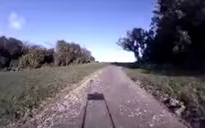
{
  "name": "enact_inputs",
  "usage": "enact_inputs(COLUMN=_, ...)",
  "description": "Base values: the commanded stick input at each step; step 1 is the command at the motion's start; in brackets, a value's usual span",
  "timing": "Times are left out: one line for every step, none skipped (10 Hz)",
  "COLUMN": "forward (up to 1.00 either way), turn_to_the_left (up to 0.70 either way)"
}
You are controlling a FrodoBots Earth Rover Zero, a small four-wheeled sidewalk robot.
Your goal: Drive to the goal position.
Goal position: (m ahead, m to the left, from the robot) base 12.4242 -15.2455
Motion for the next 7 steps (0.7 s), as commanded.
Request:
enact_inputs(forward=0.50, turn_to_the_left=0.00)
enact_inputs(forward=0.50, turn_to_the_left=0.00)
enact_inputs(forward=0.50, turn_to_the_left=0.00)
enact_inputs(forward=0.50, turn_to_the_left=0.00)
enact_inputs(forward=0.50, turn_to_the_left=0.00)
enact_inputs(forward=0.50, turn_to_the_left=0.00)
enact_inputs(forward=0.50, turn_to_the_left=0.00)
